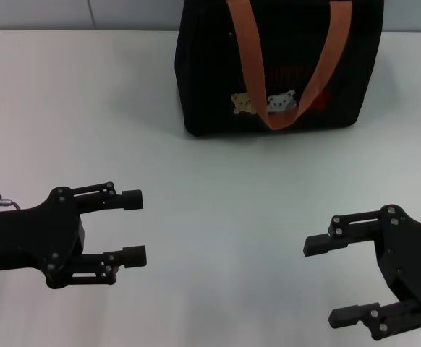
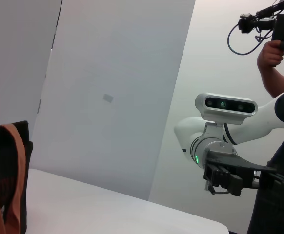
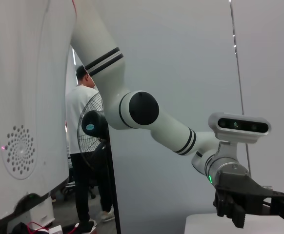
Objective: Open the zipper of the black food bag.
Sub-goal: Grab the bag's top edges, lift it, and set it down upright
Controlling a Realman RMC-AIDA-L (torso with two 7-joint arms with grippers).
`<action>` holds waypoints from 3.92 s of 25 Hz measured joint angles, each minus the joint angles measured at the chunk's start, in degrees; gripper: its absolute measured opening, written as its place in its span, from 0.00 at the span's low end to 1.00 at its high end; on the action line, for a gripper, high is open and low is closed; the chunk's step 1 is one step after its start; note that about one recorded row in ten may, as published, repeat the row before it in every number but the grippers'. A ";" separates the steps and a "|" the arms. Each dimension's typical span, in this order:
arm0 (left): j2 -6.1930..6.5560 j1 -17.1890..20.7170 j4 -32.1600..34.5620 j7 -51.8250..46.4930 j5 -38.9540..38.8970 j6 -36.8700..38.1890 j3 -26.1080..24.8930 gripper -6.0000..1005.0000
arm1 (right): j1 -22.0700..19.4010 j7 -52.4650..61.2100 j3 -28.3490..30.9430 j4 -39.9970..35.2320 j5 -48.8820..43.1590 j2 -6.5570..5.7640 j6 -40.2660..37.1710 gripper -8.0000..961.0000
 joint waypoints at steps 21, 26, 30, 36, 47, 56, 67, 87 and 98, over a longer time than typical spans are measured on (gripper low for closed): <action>-2.48 -0.14 0.49 0.84 -0.04 -1.56 -0.65 0.78 | -2.38 1.02 8.01 1.91 0.12 0.57 1.54 0.72; -4.68 -1.10 -2.33 3.72 -1.70 -9.57 -3.22 0.78 | -5.79 1.36 18.91 4.67 0.12 0.60 2.76 0.72; -4.63 -3.26 -9.40 8.24 -5.25 -16.02 -3.43 0.78 | -9.75 1.56 28.30 5.92 0.12 0.63 2.94 0.72; -5.02 -7.19 -20.49 20.57 -17.01 -29.68 -3.48 0.77 | -13.13 1.69 38.18 7.18 0.12 0.63 3.18 0.72; -5.09 -15.11 -30.54 28.39 -26.01 -45.86 -7.16 0.77 | -13.48 1.06 39.36 10.63 0.11 0.73 3.61 0.72; -5.09 -17.53 -36.28 38.07 -25.56 -52.30 -15.48 0.77 | -13.02 1.32 39.13 11.23 0.00 1.12 3.00 0.72; -5.09 -18.79 -39.85 47.08 -25.48 -56.04 -18.20 0.62 | -13.02 1.38 38.88 11.99 0.07 1.36 2.65 0.72; -4.97 -16.10 -38.95 47.10 -22.91 -50.67 -17.46 0.08 | -12.06 1.27 38.93 13.32 0.07 1.45 3.58 0.72; -3.99 -1.09 -16.26 24.46 -18.11 -23.32 -17.07 0.08 | -9.78 1.80 38.93 14.36 0.10 1.45 5.23 0.72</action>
